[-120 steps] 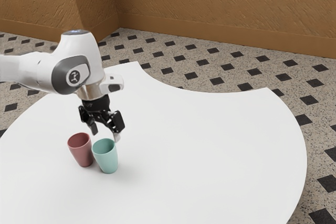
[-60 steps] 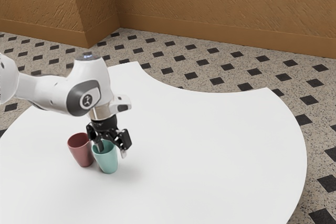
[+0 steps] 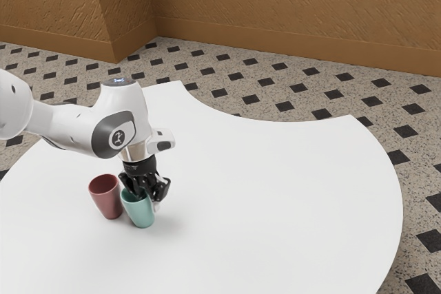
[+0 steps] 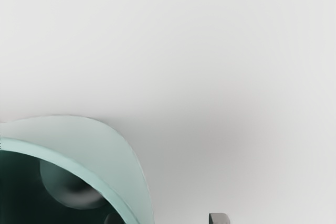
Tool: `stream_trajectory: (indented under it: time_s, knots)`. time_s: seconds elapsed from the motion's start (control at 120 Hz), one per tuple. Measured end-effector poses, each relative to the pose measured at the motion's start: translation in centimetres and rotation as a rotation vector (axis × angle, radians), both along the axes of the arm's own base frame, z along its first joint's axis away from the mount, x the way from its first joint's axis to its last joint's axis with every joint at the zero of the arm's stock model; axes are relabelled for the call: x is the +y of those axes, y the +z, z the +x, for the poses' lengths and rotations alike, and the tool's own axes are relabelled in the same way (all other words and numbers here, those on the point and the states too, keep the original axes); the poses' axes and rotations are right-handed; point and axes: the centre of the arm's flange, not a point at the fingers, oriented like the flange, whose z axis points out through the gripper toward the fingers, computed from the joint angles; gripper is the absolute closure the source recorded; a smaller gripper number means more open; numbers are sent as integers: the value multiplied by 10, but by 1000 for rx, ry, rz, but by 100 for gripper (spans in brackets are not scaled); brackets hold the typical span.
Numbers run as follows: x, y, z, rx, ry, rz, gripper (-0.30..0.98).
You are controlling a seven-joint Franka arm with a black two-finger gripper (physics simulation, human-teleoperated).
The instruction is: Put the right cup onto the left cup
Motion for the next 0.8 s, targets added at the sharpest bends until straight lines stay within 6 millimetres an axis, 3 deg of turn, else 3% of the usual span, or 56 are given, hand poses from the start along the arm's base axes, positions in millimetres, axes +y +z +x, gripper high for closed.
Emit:
stream_trajectory:
  time_s: [0.167,0.425,0.517,0.8]
  knots:
    - [2,1,0,-3,5,1,70]
    - [2,14,0,-21,6,6,77]
    - [2,32,-1,-45,2,9,78]
    - [2,121,-12,-119,-6,0,79]
